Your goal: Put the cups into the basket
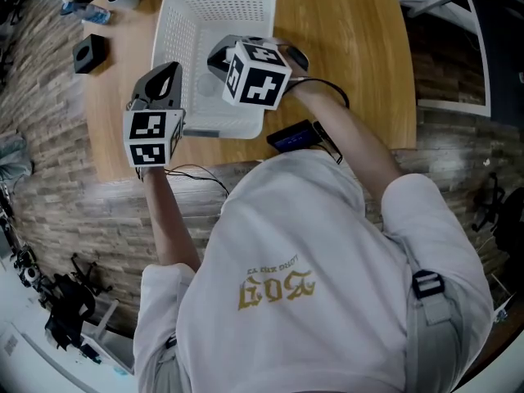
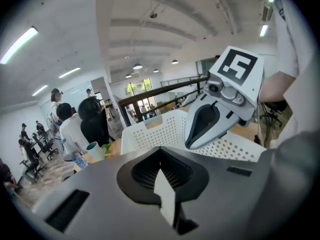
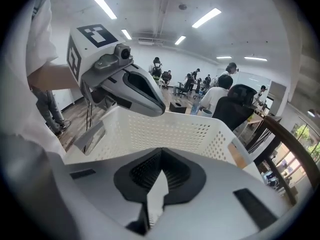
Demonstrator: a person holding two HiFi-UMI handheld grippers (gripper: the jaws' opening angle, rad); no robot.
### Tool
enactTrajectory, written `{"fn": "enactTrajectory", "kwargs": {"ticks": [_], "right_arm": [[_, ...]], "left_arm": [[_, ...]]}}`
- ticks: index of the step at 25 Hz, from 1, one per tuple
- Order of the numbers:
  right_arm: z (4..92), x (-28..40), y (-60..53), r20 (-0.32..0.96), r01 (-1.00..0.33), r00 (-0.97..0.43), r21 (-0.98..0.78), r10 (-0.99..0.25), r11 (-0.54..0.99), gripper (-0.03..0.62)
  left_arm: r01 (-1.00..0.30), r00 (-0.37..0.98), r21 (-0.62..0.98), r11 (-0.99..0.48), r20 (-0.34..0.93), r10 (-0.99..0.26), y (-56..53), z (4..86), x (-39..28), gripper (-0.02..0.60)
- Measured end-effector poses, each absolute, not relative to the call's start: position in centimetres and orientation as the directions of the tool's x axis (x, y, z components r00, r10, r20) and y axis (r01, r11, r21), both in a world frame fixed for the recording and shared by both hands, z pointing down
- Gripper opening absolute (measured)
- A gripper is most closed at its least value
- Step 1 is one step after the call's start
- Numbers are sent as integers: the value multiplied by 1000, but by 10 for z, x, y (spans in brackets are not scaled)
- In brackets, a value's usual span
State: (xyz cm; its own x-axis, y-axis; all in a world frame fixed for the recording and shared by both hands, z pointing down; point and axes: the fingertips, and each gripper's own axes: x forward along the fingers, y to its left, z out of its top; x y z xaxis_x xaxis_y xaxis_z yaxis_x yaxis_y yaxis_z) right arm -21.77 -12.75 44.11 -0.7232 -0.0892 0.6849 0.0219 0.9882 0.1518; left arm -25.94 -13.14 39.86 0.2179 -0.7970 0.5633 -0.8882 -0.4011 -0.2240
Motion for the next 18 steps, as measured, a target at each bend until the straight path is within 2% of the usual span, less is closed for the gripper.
{"fn": "enactTrajectory", "kwargs": {"ticks": [3, 11, 18], "right_arm": [[431, -217, -127, 634, -24, -765, 150, -115, 988, 9], [395, -206, -108, 395, -174, -899, 82, -192, 981, 9], [342, -192, -116, 165, -321, -930, 64, -327, 945, 9]], "left_arm": [[-924, 230, -170, -342, 467, -854, -129, 381, -256, 8], [-972, 171, -110, -208, 275, -946, -101, 356, -264, 6], [-993, 32, -114, -42, 92, -995, -89, 326, -275, 8]]}}
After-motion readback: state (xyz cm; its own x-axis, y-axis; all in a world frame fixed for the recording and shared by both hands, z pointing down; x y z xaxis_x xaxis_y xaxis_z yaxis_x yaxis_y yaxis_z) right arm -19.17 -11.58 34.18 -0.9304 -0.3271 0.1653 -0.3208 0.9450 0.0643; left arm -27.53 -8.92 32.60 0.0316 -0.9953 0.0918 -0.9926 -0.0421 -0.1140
